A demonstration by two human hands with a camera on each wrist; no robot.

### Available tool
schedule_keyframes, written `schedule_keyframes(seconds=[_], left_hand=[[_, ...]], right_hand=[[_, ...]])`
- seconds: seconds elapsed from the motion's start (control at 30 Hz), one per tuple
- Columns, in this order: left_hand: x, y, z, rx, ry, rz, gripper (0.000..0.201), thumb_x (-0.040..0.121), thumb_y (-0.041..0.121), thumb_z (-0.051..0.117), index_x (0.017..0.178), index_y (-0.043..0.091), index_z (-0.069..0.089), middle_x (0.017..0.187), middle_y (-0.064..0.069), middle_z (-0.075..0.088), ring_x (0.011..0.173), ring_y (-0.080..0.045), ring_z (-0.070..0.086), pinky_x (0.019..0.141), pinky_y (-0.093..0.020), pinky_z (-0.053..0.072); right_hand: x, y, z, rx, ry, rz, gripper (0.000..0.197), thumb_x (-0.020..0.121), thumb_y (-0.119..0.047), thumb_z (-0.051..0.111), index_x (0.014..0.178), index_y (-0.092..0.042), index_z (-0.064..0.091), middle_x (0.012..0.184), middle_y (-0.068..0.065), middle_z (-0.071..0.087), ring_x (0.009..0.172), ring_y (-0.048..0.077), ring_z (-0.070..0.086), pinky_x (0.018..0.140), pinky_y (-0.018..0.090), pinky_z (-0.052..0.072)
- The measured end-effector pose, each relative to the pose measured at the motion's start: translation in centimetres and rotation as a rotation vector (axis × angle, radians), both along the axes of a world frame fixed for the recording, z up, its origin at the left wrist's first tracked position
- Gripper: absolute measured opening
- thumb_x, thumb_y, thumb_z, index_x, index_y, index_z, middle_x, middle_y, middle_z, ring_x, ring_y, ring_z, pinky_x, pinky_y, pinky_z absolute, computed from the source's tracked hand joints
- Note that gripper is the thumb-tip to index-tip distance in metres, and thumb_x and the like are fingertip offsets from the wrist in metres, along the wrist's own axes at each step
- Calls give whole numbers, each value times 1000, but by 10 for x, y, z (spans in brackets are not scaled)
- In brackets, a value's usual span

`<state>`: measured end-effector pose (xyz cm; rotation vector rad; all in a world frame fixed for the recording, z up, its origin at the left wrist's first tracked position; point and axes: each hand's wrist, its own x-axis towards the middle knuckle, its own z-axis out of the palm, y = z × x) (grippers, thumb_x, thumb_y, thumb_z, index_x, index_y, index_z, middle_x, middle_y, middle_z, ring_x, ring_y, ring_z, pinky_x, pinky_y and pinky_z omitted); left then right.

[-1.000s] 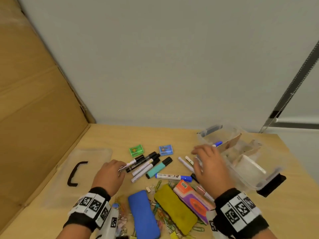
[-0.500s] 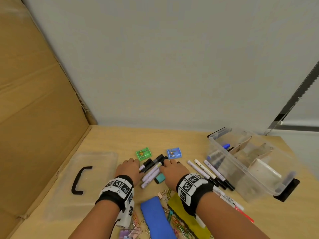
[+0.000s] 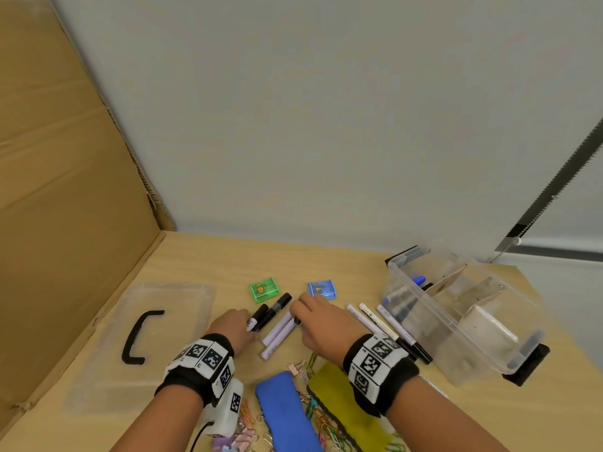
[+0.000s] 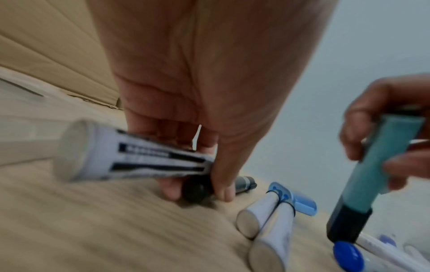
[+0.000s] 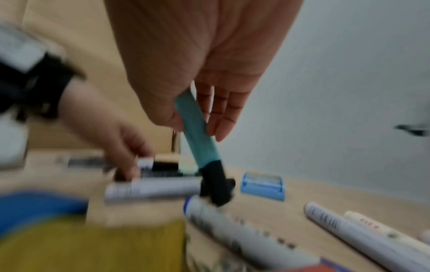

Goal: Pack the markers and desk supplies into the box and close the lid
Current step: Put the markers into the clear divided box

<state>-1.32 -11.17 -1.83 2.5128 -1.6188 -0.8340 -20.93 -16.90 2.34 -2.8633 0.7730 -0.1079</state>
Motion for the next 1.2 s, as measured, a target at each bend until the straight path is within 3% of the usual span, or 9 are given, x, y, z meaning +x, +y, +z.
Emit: schedule_keyframes(seconds=[0.17, 0.3, 0.4, 0.57, 0.73, 0.87, 0.97, 1.07, 1.2], left_hand=[[4, 10, 4, -51, 73, 35, 16, 96, 26, 47, 100, 12, 54, 99, -7, 61, 89, -21, 56, 72, -25, 39], [7, 15, 8, -122, 70, 58, 14, 99, 22, 41, 89, 15, 47, 82, 0, 53, 81, -18, 52, 66, -25, 35], [4, 17, 13, -157, 65, 60, 13, 99, 21, 40, 89, 16, 45, 80, 1, 51, 78, -18, 52, 65, -26, 35], [0, 20, 17, -174, 58, 49, 13, 99, 24, 39, 92, 16, 46, 90, -3, 56, 80, -18, 53, 67, -27, 37], [-2, 26, 23, -194, 55, 21, 14, 99, 27, 39, 95, 17, 49, 93, -3, 57, 81, -18, 55, 68, -27, 38], [-3, 32, 30, -247, 124, 8, 18, 98, 26, 39, 83, 21, 47, 81, 1, 53, 77, -19, 56, 61, -27, 36], [-16, 33, 42, -293, 242, -27, 16, 99, 26, 39, 86, 21, 48, 84, 1, 56, 80, -18, 58, 59, -23, 37], [-43, 27, 58, -343, 355, -92, 17, 100, 27, 39, 104, 17, 52, 102, -2, 60, 81, -19, 61, 71, -31, 45], [-82, 14, 70, -375, 421, -213, 16, 100, 29, 39, 96, 21, 52, 86, 2, 55, 64, -11, 51, 70, -32, 45]], right_hand=[[-50, -8, 47, 98, -493, -190, 12, 90, -10, 51, 99, -18, 54, 102, -6, 48, 85, 8, 54, 77, 23, 50], [-94, -34, 82, -145, -746, -512, 12, 89, -4, 55, 99, -10, 56, 105, -3, 46, 84, 9, 55, 79, 18, 48], [-120, -62, 84, -186, -654, -799, 15, 91, -4, 50, 105, -4, 56, 111, 5, 45, 83, 18, 53, 76, 28, 47], [-121, -113, 70, 72, -104, -1074, 29, 89, -1, 45, 115, 0, 57, 125, 18, 50, 105, 35, 57, 88, 39, 47], [-105, -119, 80, 256, 169, -934, 38, 98, -11, 40, 134, -5, 49, 141, 15, 48, 127, 30, 48, 103, 35, 41], [-124, -112, 78, 217, -224, -986, 37, 93, -3, 36, 121, -10, 60, 123, 16, 60, 105, 32, 59, 89, 36, 48], [-133, -92, 71, 115, -553, -920, 32, 93, -6, 38, 114, -14, 60, 114, 8, 64, 81, 21, 60, 79, 34, 50], [-125, -60, 63, -49, -579, -683, 26, 93, -12, 44, 114, -19, 57, 116, -2, 57, 75, 5, 57, 74, 26, 52], [-98, -21, 45, -248, -306, -229, 36, 90, -20, 55, 125, -25, 50, 132, -7, 50, 94, 7, 61, 73, 24, 56]])
